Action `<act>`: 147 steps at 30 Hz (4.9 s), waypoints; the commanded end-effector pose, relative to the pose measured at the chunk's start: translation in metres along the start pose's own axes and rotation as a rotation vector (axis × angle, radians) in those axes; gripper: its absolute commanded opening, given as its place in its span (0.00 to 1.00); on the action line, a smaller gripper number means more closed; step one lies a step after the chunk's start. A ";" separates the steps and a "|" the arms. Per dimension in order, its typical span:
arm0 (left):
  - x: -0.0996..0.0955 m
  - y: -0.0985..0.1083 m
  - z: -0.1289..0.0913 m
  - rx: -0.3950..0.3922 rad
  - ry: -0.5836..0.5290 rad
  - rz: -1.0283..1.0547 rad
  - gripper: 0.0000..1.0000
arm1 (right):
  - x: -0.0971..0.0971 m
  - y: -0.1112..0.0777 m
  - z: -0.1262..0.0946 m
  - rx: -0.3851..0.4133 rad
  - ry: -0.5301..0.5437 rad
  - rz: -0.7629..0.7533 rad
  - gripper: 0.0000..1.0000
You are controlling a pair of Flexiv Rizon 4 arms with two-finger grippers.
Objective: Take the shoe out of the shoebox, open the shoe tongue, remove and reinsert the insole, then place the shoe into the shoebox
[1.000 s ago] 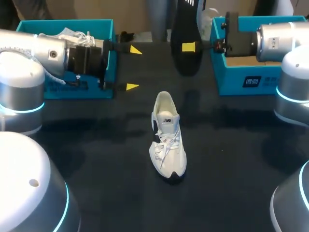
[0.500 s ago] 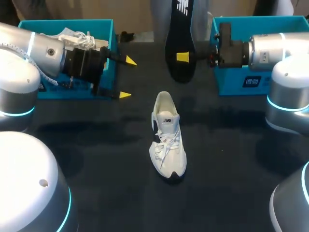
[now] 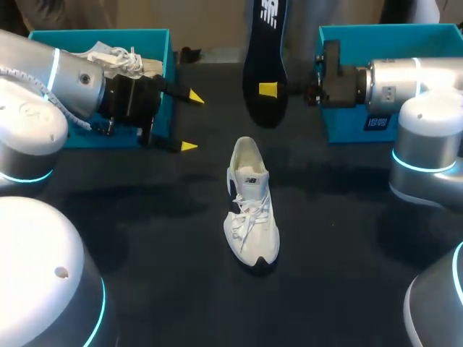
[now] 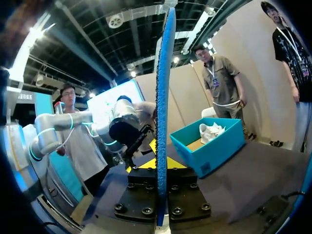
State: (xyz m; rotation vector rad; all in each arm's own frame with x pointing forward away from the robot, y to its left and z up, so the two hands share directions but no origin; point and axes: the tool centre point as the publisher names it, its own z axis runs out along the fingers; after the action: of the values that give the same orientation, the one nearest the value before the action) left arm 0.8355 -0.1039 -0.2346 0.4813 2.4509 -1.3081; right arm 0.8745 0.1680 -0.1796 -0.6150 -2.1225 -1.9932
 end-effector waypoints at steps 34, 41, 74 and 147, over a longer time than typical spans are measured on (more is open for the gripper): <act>0.040 0.022 0.058 -0.249 0.192 -0.128 1.00 | -0.009 -0.043 0.010 0.010 0.083 -0.041 0.00; 0.051 0.037 0.072 -0.305 0.215 -0.134 1.00 | -0.007 -0.047 0.008 0.027 0.075 -0.009 0.00; 0.056 0.041 0.087 -0.317 0.162 -0.222 1.00 | -0.011 -0.080 0.039 -0.026 0.177 0.041 0.00; 0.055 0.048 0.096 -0.323 0.152 -0.248 1.00 | -0.003 -0.185 0.044 0.070 0.205 0.182 0.00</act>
State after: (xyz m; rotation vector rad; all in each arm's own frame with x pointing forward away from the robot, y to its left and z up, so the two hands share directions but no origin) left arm 0.8193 -0.1506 -0.3437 0.2054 2.8514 -0.9641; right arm 0.8142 0.2038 -0.3490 -0.5375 -1.9306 -1.7988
